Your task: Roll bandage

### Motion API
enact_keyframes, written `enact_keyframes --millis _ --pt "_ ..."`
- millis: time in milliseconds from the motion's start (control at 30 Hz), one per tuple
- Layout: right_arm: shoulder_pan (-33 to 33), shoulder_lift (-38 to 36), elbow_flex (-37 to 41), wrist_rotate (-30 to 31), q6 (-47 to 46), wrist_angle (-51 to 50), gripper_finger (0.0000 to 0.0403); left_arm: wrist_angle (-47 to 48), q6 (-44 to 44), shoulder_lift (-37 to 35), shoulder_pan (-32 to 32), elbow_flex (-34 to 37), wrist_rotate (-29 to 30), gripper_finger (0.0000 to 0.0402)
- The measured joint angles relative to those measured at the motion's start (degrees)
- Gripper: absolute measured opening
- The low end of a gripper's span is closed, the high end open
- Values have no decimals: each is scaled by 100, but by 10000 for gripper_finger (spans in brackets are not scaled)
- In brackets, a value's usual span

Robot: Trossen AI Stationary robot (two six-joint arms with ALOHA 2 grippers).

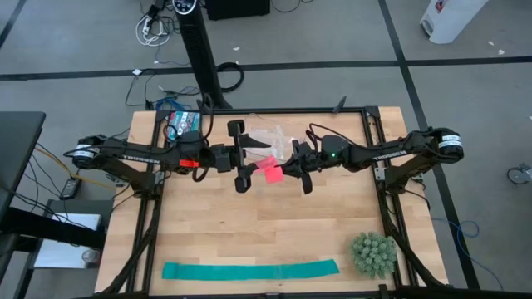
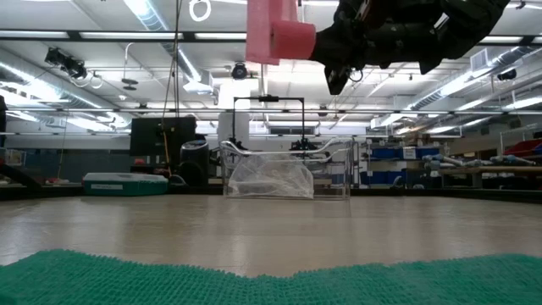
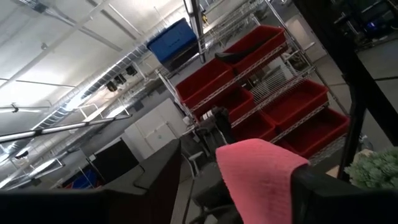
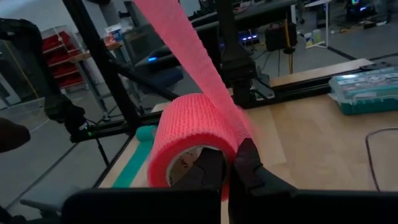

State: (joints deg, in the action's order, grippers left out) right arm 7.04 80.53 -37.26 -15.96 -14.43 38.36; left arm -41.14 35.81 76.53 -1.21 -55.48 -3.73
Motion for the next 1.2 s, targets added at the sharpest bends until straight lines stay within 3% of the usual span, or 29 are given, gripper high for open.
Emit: enact_keyframes --millis 400,1200 --pt "203 4 -332 184 78 -54 0 643 -52 -4 -6 -4 -354 203" --pt "354 4 -386 436 111 276 0 1701 -157 260 -79 -11 -210 203"
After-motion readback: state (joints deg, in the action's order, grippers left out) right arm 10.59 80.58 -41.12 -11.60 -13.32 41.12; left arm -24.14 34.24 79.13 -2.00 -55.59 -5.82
